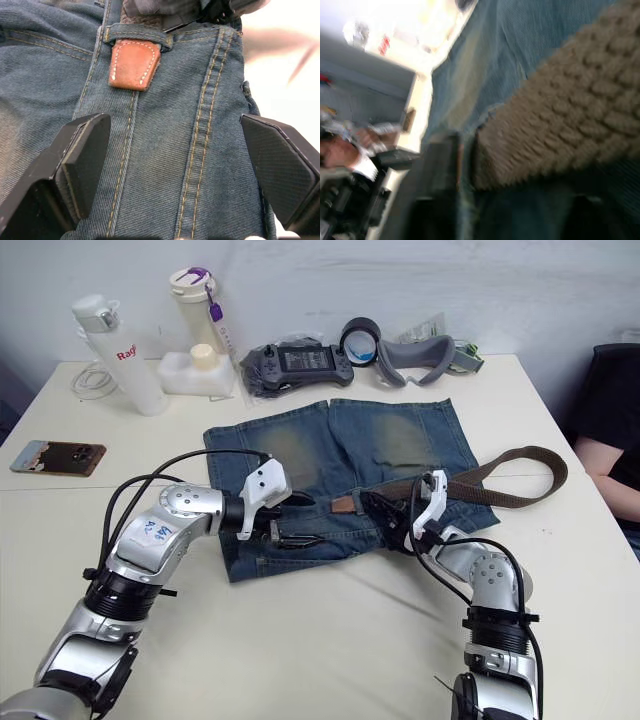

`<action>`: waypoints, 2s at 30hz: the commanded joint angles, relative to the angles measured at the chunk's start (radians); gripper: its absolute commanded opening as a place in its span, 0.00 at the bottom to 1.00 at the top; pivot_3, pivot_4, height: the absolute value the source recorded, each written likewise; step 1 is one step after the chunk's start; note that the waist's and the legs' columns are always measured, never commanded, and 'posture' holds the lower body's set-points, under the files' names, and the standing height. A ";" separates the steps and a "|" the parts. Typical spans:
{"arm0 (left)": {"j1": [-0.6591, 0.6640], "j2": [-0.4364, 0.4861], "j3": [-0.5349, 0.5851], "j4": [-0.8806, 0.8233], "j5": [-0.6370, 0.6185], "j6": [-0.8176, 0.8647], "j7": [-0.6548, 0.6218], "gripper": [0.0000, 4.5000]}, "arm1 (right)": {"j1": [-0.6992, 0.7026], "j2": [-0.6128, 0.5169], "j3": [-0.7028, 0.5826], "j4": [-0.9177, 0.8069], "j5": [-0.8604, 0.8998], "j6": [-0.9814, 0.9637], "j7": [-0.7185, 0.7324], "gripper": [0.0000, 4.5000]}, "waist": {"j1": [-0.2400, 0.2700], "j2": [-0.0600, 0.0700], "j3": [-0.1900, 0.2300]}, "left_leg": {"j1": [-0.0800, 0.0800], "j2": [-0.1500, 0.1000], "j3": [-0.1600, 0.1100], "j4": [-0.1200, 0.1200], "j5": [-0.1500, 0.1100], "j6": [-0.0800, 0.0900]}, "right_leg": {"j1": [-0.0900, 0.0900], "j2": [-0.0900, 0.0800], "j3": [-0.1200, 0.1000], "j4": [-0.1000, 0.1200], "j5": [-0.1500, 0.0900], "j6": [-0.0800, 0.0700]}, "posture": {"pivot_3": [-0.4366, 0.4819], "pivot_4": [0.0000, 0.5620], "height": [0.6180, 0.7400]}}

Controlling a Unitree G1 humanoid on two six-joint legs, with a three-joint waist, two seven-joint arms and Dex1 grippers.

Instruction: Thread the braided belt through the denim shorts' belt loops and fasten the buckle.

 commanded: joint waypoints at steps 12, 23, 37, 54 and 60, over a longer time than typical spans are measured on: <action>-0.045 -0.001 -0.022 0.037 0.019 -0.066 -0.023 1.00 | 0.046 -0.091 -0.248 0.008 0.326 0.030 -0.219 0.66 | 0.007 0.001 0.001 | -0.001 -0.004 0.000 0.000 -0.001 0.004 | 0.000 -0.004 0.000 0.000 0.000 0.000 | 0.48 0.27 0.93; -0.057 -0.011 -0.015 0.073 0.068 -0.190 0.004 1.00 | 0.070 0.046 -0.095 -0.058 0.341 0.024 -0.286 0.01 | 0.004 0.002 0.001 | -0.001 -0.003 0.000 0.000 -0.001 0.004 | 0.000 -0.003 0.000 0.000 0.000 0.000 | 0.48 0.27 0.93; -0.072 0.005 -0.098 0.227 0.345 -0.544 0.107 1.00 | 0.099 0.046 -0.057 -0.098 0.384 -0.006 -0.332 0.01 | 0.006 0.002 0.001 | -0.002 -0.003 0.000 -0.001 -0.002 0.004 | -0.001 -0.003 0.000 -0.001 0.000 0.000 | 0.48 0.27 0.93; -0.064 -0.047 -0.031 0.274 0.293 -0.597 0.076 0.01 | 0.106 -0.025 -0.008 -0.110 0.357 -0.023 -0.288 0.00 | 0.007 0.002 0.001 | -0.002 -0.003 0.000 0.000 -0.002 0.004 | -0.001 -0.003 0.000 -0.001 0.000 0.000 | 0.48 0.27 0.93; -0.067 -0.034 -0.026 0.286 0.307 -0.606 0.077 0.00 | 0.102 -0.151 -0.004 -0.182 0.369 0.008 -0.193 0.44 | 0.008 0.002 0.001 | -0.003 -0.003 0.000 0.000 -0.002 0.004 | -0.001 -0.003 0.000 -0.001 0.000 0.000 | 0.48 0.27 0.93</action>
